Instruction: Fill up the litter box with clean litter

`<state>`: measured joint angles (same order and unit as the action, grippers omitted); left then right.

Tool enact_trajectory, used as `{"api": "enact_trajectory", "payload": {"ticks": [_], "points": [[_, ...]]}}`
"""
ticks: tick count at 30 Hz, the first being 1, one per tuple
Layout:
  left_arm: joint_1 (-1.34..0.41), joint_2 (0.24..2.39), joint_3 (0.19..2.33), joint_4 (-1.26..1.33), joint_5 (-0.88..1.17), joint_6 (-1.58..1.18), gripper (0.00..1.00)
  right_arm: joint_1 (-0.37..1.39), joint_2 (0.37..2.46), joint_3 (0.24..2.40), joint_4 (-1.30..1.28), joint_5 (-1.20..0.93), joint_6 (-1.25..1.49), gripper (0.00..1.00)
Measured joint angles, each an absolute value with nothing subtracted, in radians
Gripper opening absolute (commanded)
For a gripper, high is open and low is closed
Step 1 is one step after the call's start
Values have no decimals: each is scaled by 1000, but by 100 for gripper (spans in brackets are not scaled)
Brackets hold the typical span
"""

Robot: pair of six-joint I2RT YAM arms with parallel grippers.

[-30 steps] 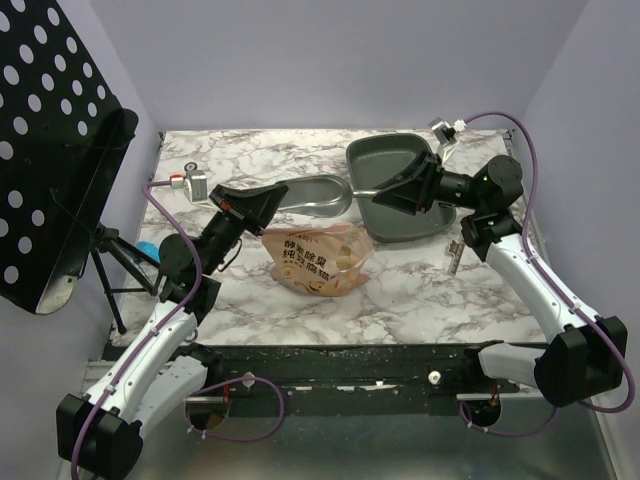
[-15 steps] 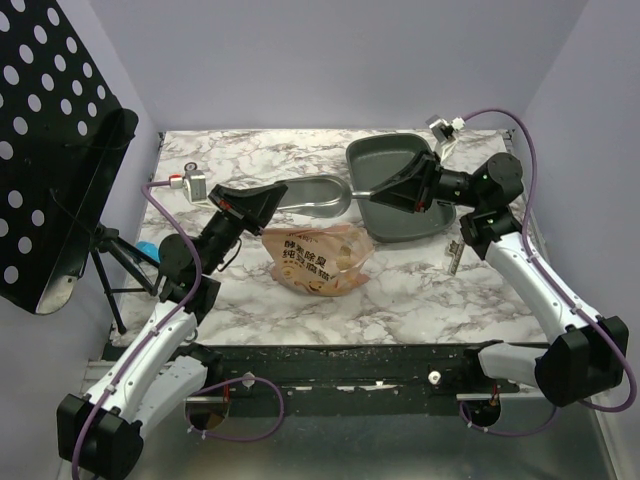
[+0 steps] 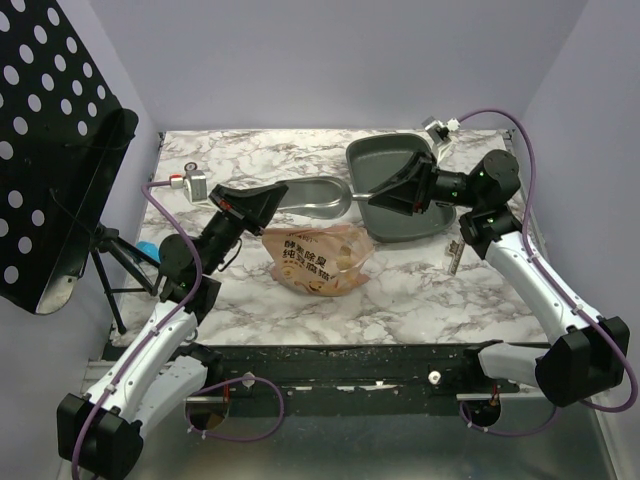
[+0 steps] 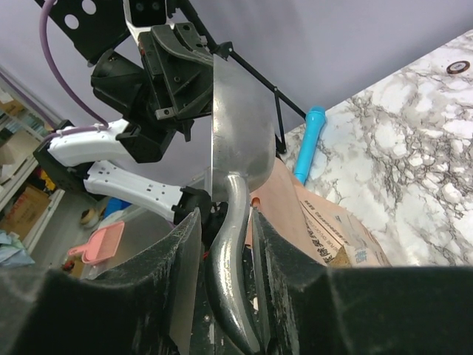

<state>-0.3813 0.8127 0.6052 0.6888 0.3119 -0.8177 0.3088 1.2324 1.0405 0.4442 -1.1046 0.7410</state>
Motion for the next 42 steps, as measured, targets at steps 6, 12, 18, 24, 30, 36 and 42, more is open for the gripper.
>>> {"api": "enact_trajectory", "payload": {"ticks": [6, 12, 18, 24, 30, 36, 42], "points": [[-381, 815, 605, 689, 312, -818, 0, 309, 1232, 1041, 410, -1104, 718, 39], [-381, 818, 605, 689, 312, -818, 0, 311, 1232, 1044, 387, -1104, 698, 35], [-379, 818, 605, 687, 312, -817, 0, 313, 1232, 1045, 374, -1105, 692, 27], [-378, 818, 605, 686, 312, -817, 5, 315, 1232, 1048, 364, -1107, 687, 0], [-376, 817, 607, 677, 319, -811, 46, 316, 1213, 1063, 292, -1090, 648, 0], [-375, 790, 674, 531, 361, -721, 57, 316, 1134, 1089, 96, -994, 559, 0], [-375, 763, 839, 240, 408, -540, 60, 316, 977, 1169, -176, -815, 461, 0]]}}
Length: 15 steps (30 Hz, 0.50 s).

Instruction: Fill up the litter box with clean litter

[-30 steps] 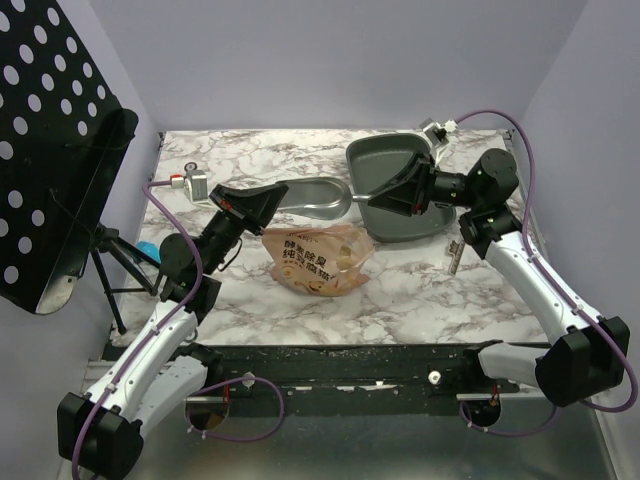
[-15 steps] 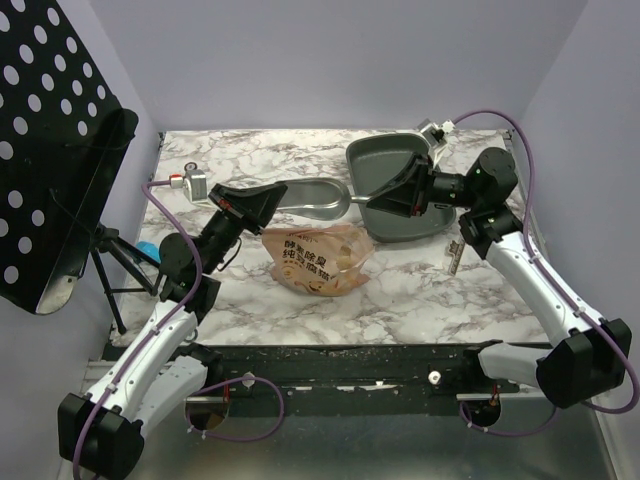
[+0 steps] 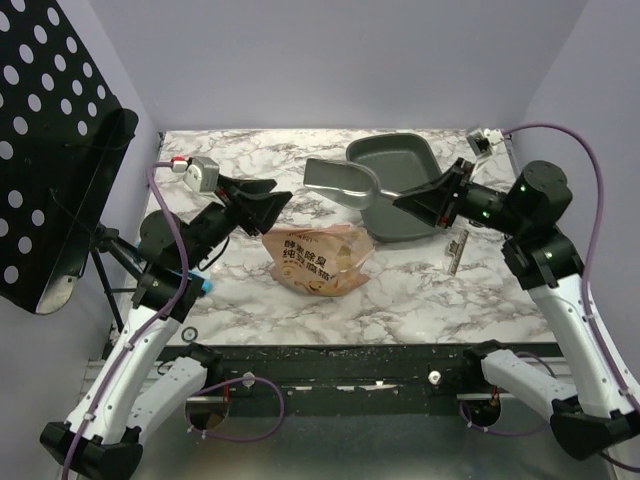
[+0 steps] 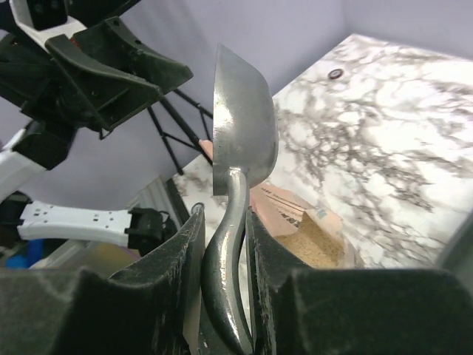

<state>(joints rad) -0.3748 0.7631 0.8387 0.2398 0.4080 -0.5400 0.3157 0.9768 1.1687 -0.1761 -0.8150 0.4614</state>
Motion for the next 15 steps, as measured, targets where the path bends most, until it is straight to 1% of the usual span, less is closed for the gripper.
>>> {"api": "enact_trajectory", "payload": {"ticks": [6, 9, 11, 15], "points": [[-375, 793, 1000, -124, 468, -287, 61, 316, 900, 1273, -429, -666, 363, 0], [-389, 813, 1023, -246, 461, -172, 63, 316, 884, 1277, -534, -620, 319, 0], [-429, 831, 1023, -329, 445, -88, 65, 316, 883, 1280, -605, -595, 295, 0], [-489, 842, 1008, -418, 434, 45, 68, 316, 883, 1298, -731, -549, 249, 0]]}}
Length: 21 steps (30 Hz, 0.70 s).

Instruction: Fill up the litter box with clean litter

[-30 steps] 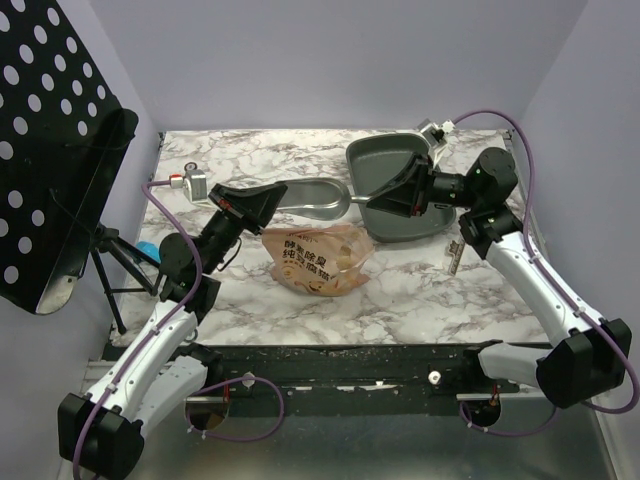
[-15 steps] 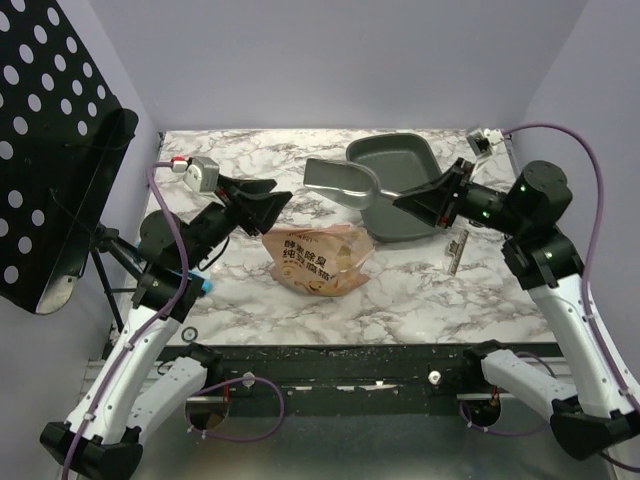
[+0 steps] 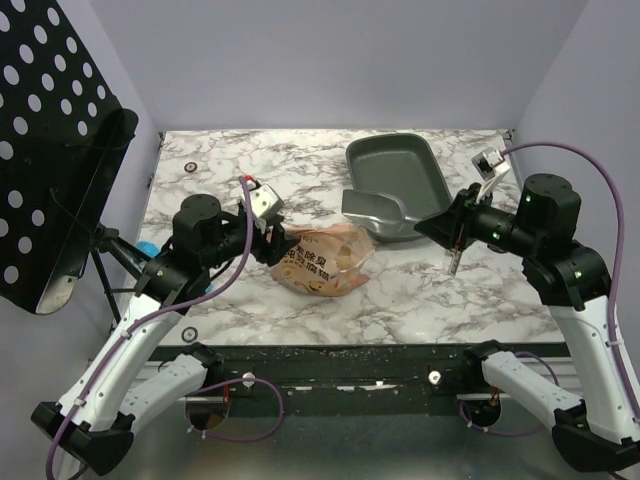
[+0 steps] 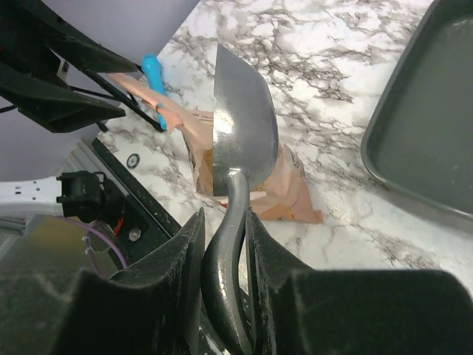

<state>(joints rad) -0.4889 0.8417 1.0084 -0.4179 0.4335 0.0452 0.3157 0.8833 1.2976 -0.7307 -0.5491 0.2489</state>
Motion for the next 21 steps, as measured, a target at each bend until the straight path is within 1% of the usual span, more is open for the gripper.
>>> {"api": "enact_trajectory", "payload": {"ticks": [8, 11, 13, 15, 17, 18, 21], "points": [[-533, 875, 1002, -459, 401, 184, 68, 316, 819, 1306, -836, -518, 216, 0], [-556, 929, 1000, -458, 368, 212, 65, 316, 807, 1306, -849, -518, 215, 0], [-566, 961, 992, -458, 349, 223, 56, 316, 803, 1306, -859, -519, 215, 0], [-574, 987, 983, -459, 328, 234, 32, 316, 802, 1302, -863, -519, 212, 0], [-582, 1001, 976, -459, 308, 246, 9, 316, 805, 1298, -869, -517, 208, 0], [-585, 1002, 972, -458, 299, 249, 0, 319, 808, 1295, -871, -516, 207, 0], [-596, 992, 955, -453, 268, 262, 0, 327, 825, 1291, -878, -509, 203, 0]]}}
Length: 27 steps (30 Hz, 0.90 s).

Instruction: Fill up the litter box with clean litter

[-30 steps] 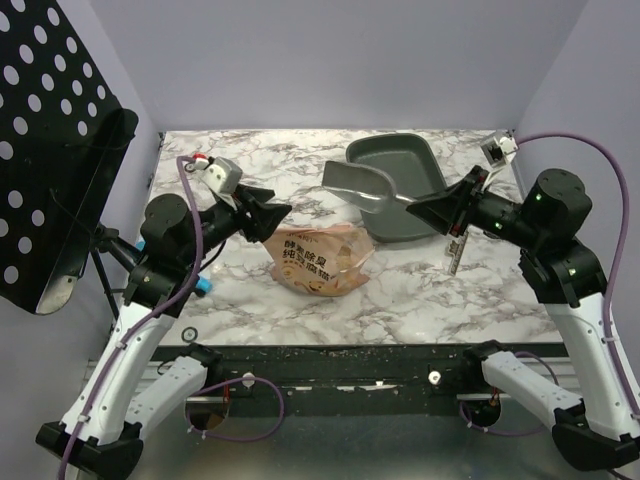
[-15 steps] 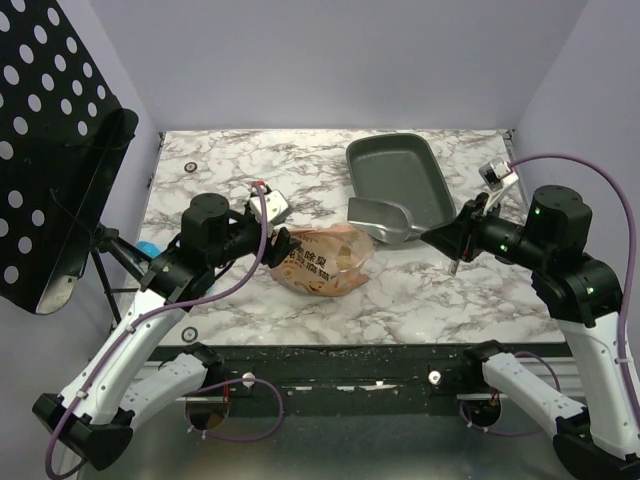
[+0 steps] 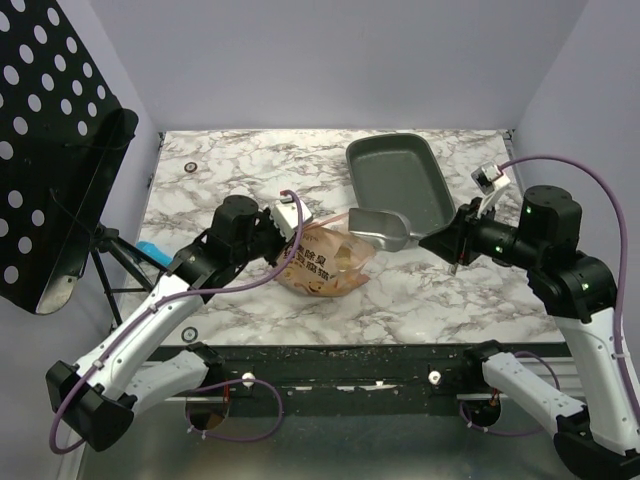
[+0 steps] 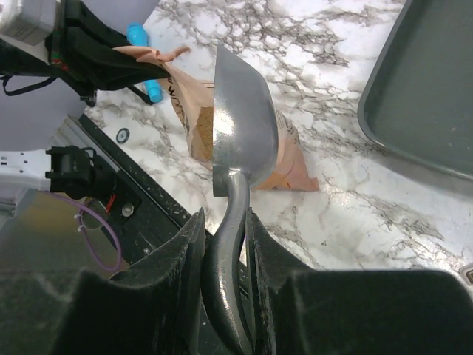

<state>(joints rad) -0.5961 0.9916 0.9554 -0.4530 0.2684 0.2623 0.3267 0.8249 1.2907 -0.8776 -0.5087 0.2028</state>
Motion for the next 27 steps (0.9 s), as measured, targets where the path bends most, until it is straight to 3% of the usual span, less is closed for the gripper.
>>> {"api": "enact_trajectory", "payload": {"ticks": [13, 27], "points": [[-669, 759, 812, -436, 152, 221, 0, 422, 984, 1365, -1003, -450, 159, 0], [-672, 660, 746, -391, 79, 182, 0, 585, 1130, 1488, -1101, -319, 104, 0]]}}
